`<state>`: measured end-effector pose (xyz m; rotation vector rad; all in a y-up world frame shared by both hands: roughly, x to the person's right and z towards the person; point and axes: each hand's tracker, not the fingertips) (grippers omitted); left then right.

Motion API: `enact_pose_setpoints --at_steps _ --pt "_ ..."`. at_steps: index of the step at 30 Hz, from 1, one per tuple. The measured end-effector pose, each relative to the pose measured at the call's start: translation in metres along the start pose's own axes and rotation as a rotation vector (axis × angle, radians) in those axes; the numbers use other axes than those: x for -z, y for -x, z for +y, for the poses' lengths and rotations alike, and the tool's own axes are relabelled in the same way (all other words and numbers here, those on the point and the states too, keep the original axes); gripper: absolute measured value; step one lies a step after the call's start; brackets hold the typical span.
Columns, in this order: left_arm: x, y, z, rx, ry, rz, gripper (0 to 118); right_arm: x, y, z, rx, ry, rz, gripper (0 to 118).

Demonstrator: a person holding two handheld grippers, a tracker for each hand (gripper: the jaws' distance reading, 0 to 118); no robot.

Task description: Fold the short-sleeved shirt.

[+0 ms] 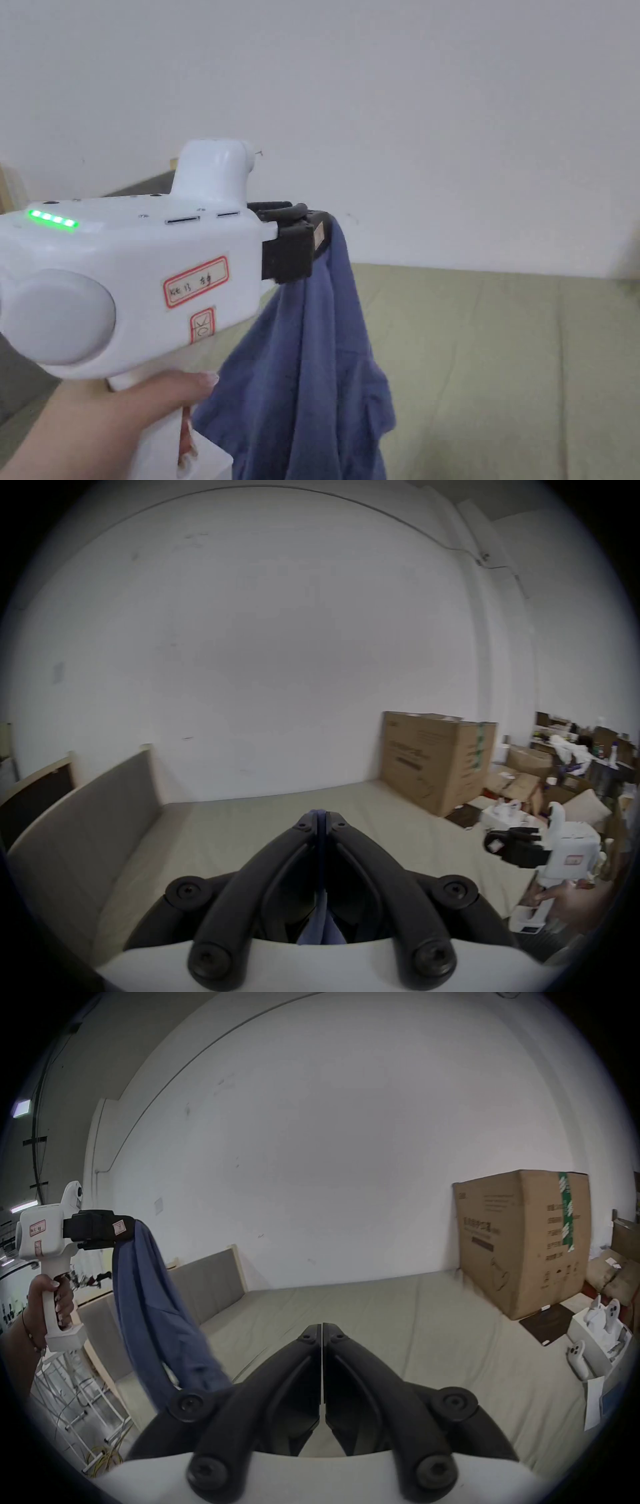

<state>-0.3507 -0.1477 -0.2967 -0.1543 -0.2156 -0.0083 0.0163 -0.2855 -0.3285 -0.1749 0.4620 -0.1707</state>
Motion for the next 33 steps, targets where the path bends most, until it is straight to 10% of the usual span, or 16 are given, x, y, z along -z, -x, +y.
enact_pose_setpoints --at_steps 7,15,19,24,29,33 --pt "0.121 -0.066 -0.093 -0.156 0.393 -0.232 2 -0.021 -0.054 -0.009 -0.022 0.033 -0.105 0" --pt "0.206 -0.090 -0.268 -0.359 0.838 -0.147 5 -0.019 -0.094 -0.057 0.054 0.189 -0.213 0" --pt "0.193 -0.072 -0.268 -0.484 0.770 -0.160 65 -0.017 -0.101 -0.065 0.054 0.224 -0.227 0" --pt "0.139 -0.054 -0.210 -0.374 0.453 -0.083 93 -0.017 -0.093 -0.054 0.037 0.203 -0.220 0" --pt "0.025 -0.068 -0.167 -0.172 -0.152 0.157 93 -0.025 -0.071 -0.044 -0.006 0.048 -0.177 0" --pt "-0.007 -0.078 -0.177 -0.169 -0.173 0.313 74 -0.033 -0.050 -0.044 -0.057 -0.108 -0.192 0"
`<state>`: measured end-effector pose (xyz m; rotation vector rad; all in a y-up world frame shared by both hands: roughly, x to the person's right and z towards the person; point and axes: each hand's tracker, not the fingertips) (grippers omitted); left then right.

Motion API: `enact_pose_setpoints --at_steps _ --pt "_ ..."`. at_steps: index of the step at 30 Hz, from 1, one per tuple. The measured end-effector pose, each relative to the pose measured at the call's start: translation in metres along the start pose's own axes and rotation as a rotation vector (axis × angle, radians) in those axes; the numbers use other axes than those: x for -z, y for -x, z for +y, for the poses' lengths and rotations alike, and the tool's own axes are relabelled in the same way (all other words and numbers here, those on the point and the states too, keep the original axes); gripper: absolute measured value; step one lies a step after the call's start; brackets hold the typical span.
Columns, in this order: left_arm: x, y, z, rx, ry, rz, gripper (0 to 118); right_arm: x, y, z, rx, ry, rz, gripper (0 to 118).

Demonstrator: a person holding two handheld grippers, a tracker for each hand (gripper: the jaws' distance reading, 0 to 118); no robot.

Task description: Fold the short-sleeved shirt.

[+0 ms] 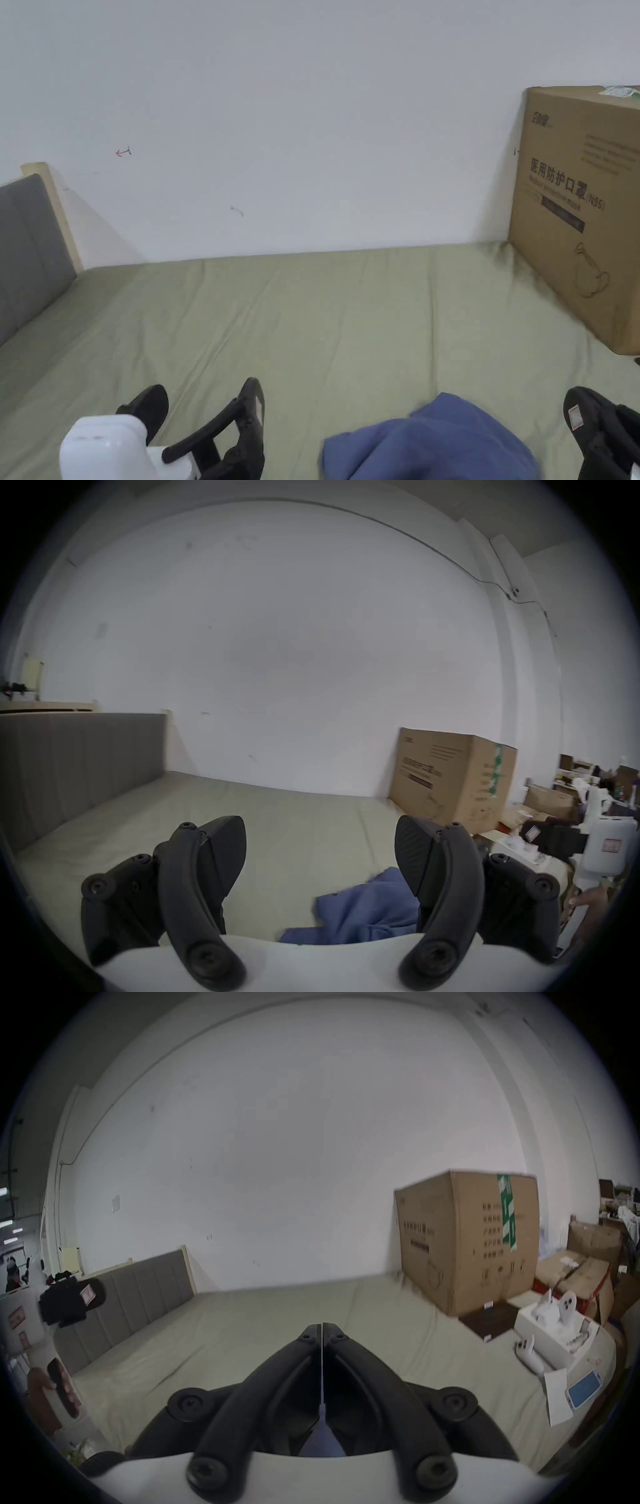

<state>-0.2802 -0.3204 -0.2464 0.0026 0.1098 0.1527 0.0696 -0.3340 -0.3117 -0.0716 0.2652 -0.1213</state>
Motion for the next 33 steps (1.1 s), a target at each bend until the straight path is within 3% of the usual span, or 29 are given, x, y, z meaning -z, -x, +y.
enact_pose_setpoints --at_steps 2,3,4,5,7,9,12,14,18,20,21,22,23,24,30,32,33 --pt "-0.008 0.001 -0.008 -0.023 0.003 0.038 19 -0.004 0.008 0.001 0.005 -0.053 -0.005 0" --pt "-0.012 0.001 -0.012 -0.018 0.005 0.094 7 -0.005 0.011 0.002 0.007 -0.065 -0.015 0" --pt "-0.015 0.002 -0.017 0.020 0.001 0.180 7 -0.007 0.014 0.003 0.010 -0.078 -0.021 0" --pt "-0.016 0.004 -0.020 -0.008 0.016 0.152 0 -0.008 0.015 0.003 0.014 -0.086 -0.024 0" --pt "-0.013 0.014 -0.020 -0.086 0.058 0.065 0 -0.010 0.016 0.005 0.030 -0.096 -0.018 0" --pt "-0.010 0.012 -0.018 -0.058 0.068 0.142 0 -0.009 0.016 0.006 0.037 -0.092 -0.015 0" --pt "-0.003 0.017 -0.008 -0.064 0.056 0.140 0 -0.007 0.015 0.005 0.034 -0.063 -0.026 0" --pt "0.025 0.026 0.002 -0.115 0.196 0.037 0 -0.006 0.013 0.005 0.043 -0.039 -0.026 0" --pt "0.127 0.053 -0.025 -0.306 0.807 -0.128 0 0.004 0.006 0.007 0.111 0.086 0.026 0" --pt "0.156 0.061 -0.054 -0.359 0.863 -0.112 0 0.008 0.003 0.005 0.122 0.120 0.046 0" --pt "0.169 0.063 -0.071 -0.333 0.900 -0.064 6 0.009 0.002 0.005 0.119 0.127 0.048 0" --pt "0.182 0.066 -0.086 -0.324 0.927 -0.041 34 0.010 0.001 0.003 0.110 0.133 0.051 0" --pt "0.194 0.064 -0.099 -0.293 0.955 -0.003 78 0.010 0.001 0.000 0.102 0.140 0.057 0" --pt "0.206 0.063 -0.115 -0.278 0.995 0.012 108 0.010 0.000 -0.002 0.091 0.148 0.064 0" --pt "0.237 0.053 -0.193 -0.266 1.093 0.037 107 0.020 -0.006 -0.017 0.028 0.241 0.037 0" --pt "0.237 0.042 -0.216 -0.177 1.137 0.011 108 0.025 -0.009 -0.022 0.020 0.273 0.020 0" --pt "0.233 0.033 -0.219 -0.036 1.101 0.013 108 0.029 -0.010 -0.024 0.018 0.286 0.014 0"
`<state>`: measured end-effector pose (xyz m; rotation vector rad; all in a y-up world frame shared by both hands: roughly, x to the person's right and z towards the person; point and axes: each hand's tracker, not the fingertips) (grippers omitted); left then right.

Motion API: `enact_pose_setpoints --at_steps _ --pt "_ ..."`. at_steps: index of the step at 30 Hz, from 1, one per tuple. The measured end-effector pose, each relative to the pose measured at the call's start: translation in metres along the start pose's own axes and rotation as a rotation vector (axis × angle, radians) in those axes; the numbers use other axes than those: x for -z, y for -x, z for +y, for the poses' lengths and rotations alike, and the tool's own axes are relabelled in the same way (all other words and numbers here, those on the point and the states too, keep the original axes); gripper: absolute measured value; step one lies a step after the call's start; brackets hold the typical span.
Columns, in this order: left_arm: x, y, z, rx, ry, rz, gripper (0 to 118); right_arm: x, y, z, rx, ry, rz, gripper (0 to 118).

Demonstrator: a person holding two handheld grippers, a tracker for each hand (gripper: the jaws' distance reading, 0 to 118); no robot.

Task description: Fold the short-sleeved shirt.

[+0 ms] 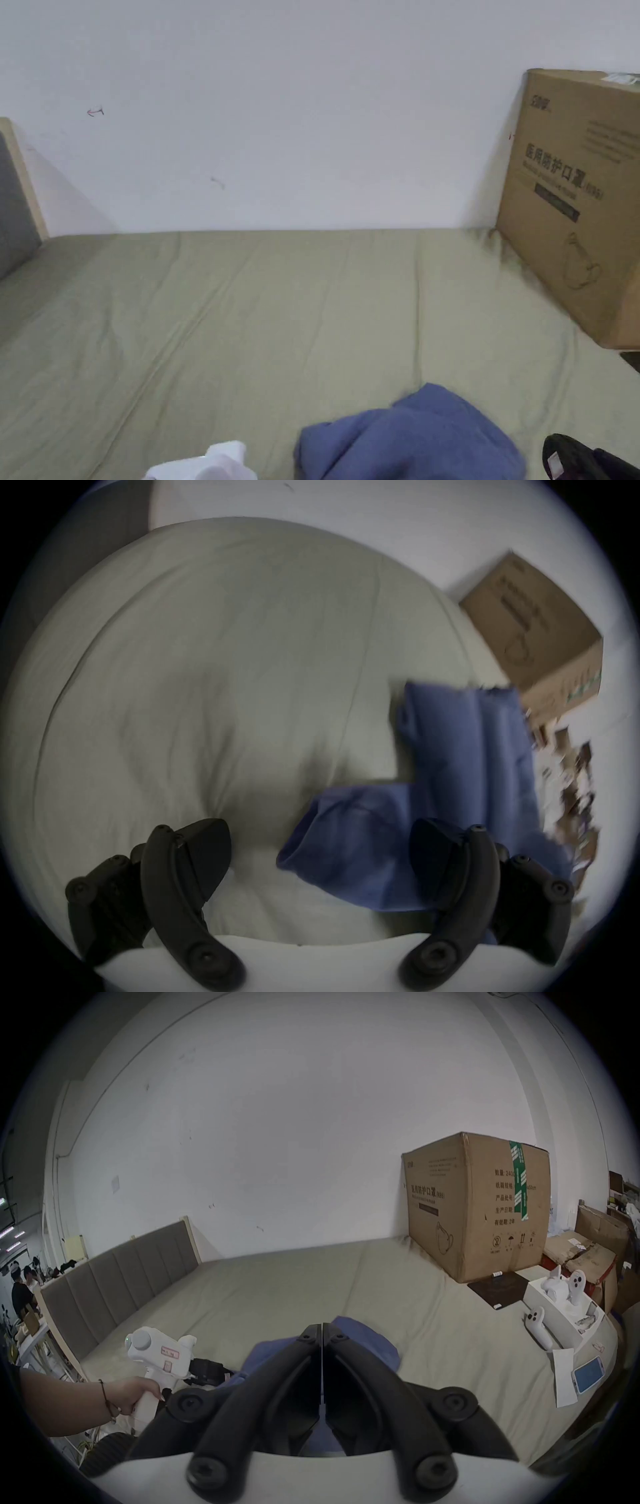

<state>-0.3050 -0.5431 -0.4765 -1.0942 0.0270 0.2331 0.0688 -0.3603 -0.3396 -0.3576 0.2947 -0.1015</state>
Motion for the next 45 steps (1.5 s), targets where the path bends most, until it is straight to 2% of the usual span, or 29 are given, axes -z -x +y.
enact_pose_setpoints --at_steps 2,3,4,5,6,8,11,12,13,14,15,16,19,21,23,24,25,27,30,31,37,39,42,45 --pt "-0.012 -0.018 -0.015 0.140 -0.069 0.076 107 0.009 -0.004 -0.001 0.007 0.017 -0.005 0" --pt "-0.023 -0.023 -0.022 0.165 -0.146 0.081 95 0.015 -0.006 0.001 0.011 0.026 -0.007 0" --pt "-0.036 -0.024 -0.027 0.165 -0.204 0.054 73 0.024 -0.009 0.004 0.012 0.038 -0.006 0" --pt "-0.050 -0.025 -0.031 0.154 -0.233 0.022 36 0.032 -0.012 0.008 0.012 0.051 0.002 0" --pt "-0.065 -0.022 -0.037 0.107 -0.258 -0.039 2 0.043 -0.018 0.012 0.021 0.071 0.051 0" --pt "-0.097 -0.014 -0.050 0.031 -0.348 -0.173 2 0.075 -0.030 0.027 0.081 0.118 0.144 0" --pt "-0.138 -0.011 -0.062 0.085 -0.465 -0.091 2 0.140 -0.042 0.053 0.139 0.242 0.129 0" --pt "-0.149 -0.008 -0.064 0.101 -0.479 -0.092 2 0.168 -0.046 0.060 0.146 0.282 0.094 6" --pt "-0.157 -0.008 -0.063 0.114 -0.494 -0.095 2 0.195 -0.049 0.066 0.160 0.348 0.070 27" --pt "-0.164 -0.006 -0.064 0.117 -0.502 -0.086 2 0.221 -0.051 0.068 0.159 0.414 0.055 67" --pt "-0.169 -0.004 -0.063 0.115 -0.506 -0.078 2 0.253 -0.054 0.068 0.165 0.520 0.049 112" --pt "-0.173 0.000 -0.062 0.105 -0.503 -0.082 2 0.282 -0.055 0.065 0.164 0.637 0.039 118" --pt "-0.175 0.012 -0.055 0.040 -0.484 -0.102 2 0.344 -0.059 0.044 0.156 0.857 -0.068 118" --pt "-0.174 0.019 -0.052 0.006 -0.480 -0.102 2 0.371 -0.060 0.026 0.130 0.932 -0.125 116" --pt "-0.171 0.025 -0.052 -0.009 -0.472 -0.100 2 0.389 -0.060 0.004 0.093 0.932 -0.165 108" --pt "-0.169 0.027 -0.053 -0.009 -0.468 -0.093 2 0.396 -0.061 -0.004 0.061 0.939 -0.170 92" --pt "-0.168 0.029 -0.054 -0.011 -0.463 -0.082 2 0.393 -0.059 -0.011 0.033 0.949 -0.153 66" --pt "-0.168 0.031 -0.056 -0.011 -0.457 -0.063 2 0.381 -0.059 -0.021 0.025 0.922 -0.049 4" --pt "-0.171 0.038 -0.055 -0.033 -0.436 -0.070 2 0.345 -0.044 -0.010 -0.138 0.756 -0.019 4" --pt "-0.176 0.041 -0.054 -0.053 -0.443 -0.087 2 0.332 -0.042 -0.003 -0.141 0.737 0.032 4" --pt "-0.233 0.054 -0.028 -0.074 -0.595 -0.089 2 0.223 -0.050 0.076 0.049 0.503 0.155 4" --pt "-0.254 0.060 -0.013 -0.071 -0.633 -0.103 2 0.187 -0.053 0.108 0.072 0.444 0.185 4" --pt "-0.288 0.068 0.014 -0.108 -0.685 -0.020 2 0.145 -0.056 0.155 0.063 0.368 0.201 4" --pt "-0.321 0.076 0.048 -0.169 -0.745 -0.076 2 0.115 -0.055 0.200 0.083 0.295 0.204 4"
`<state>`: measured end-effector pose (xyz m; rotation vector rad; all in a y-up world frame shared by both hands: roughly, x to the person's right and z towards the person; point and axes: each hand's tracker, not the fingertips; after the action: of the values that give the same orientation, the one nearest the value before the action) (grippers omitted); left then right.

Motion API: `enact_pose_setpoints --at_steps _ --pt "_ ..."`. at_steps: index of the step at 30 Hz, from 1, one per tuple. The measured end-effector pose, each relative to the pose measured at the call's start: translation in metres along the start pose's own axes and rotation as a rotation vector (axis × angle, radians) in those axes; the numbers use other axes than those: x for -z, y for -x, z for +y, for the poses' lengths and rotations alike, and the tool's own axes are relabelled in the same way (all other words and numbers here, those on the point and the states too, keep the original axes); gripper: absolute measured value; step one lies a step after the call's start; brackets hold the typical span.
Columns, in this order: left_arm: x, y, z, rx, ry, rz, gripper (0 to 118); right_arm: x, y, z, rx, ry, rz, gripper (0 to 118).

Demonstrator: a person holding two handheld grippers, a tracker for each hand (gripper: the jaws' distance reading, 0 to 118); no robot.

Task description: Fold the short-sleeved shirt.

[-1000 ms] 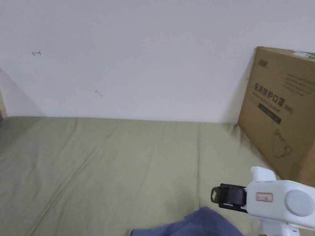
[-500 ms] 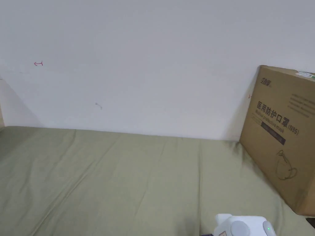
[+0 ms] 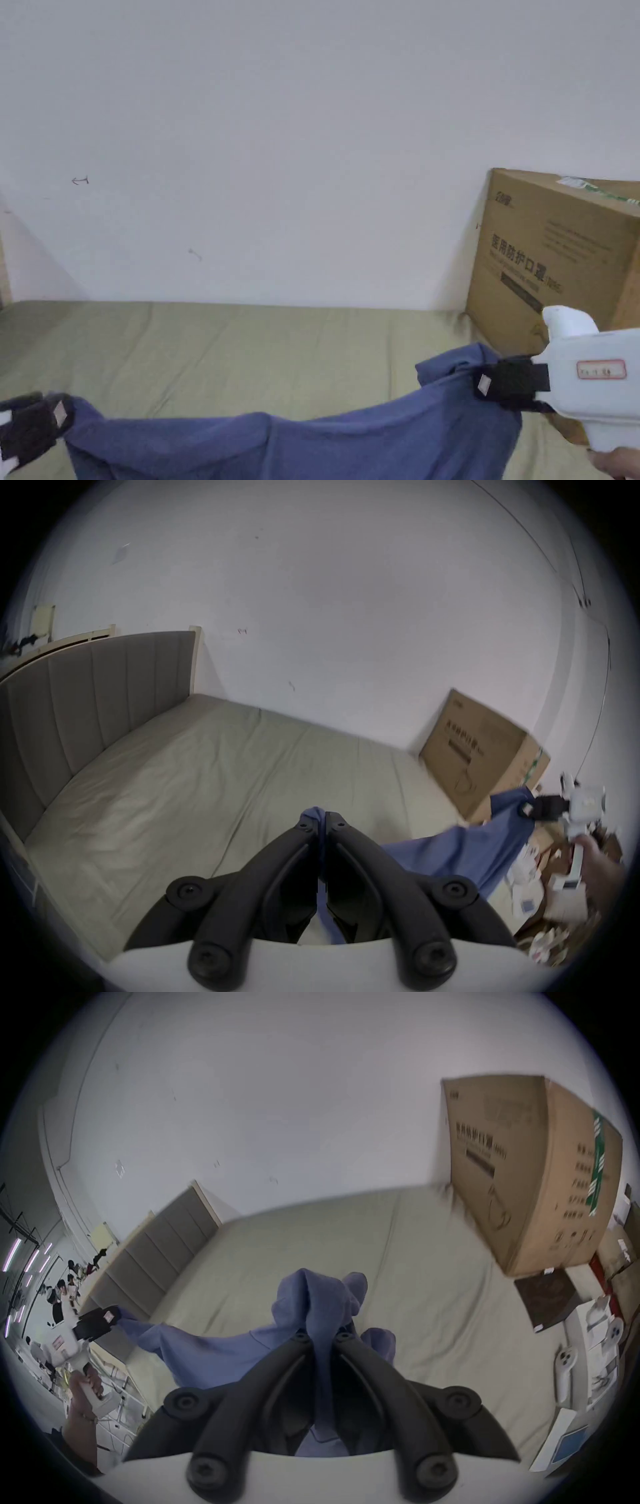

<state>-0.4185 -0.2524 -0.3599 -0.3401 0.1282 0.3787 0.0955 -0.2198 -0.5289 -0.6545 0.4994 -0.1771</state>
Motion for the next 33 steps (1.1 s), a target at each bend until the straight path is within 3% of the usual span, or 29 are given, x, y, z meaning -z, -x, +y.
enact_pose_setpoints --at_steps 2,5,8,16,21,25,33 --pt "0.000 -0.006 0.030 0.015 -0.054 -0.008 2 -0.019 0.011 0.021 0.003 -0.036 0.000 4" --pt "0.004 -0.016 0.075 0.048 -0.105 0.013 2 -0.039 0.024 0.054 -0.057 -0.085 -0.013 4" --pt "0.006 -0.028 0.114 0.050 -0.161 -0.004 2 -0.054 0.030 0.080 -0.027 -0.171 -0.004 4" --pt "0.033 -0.061 0.185 0.111 -0.256 0.000 2 -0.031 0.046 0.157 -0.089 -0.272 -0.103 4" --pt "0.060 -0.074 0.209 0.155 -0.278 0.003 2 -0.014 0.052 0.209 -0.093 -0.353 -0.161 4" --pt "0.081 -0.083 0.222 0.184 -0.290 0.003 2 -0.007 0.061 0.241 -0.154 -0.429 -0.243 4" --pt "0.114 -0.090 0.224 0.179 -0.310 -0.008 2 0.008 0.065 0.257 -0.229 -0.514 -0.327 4"
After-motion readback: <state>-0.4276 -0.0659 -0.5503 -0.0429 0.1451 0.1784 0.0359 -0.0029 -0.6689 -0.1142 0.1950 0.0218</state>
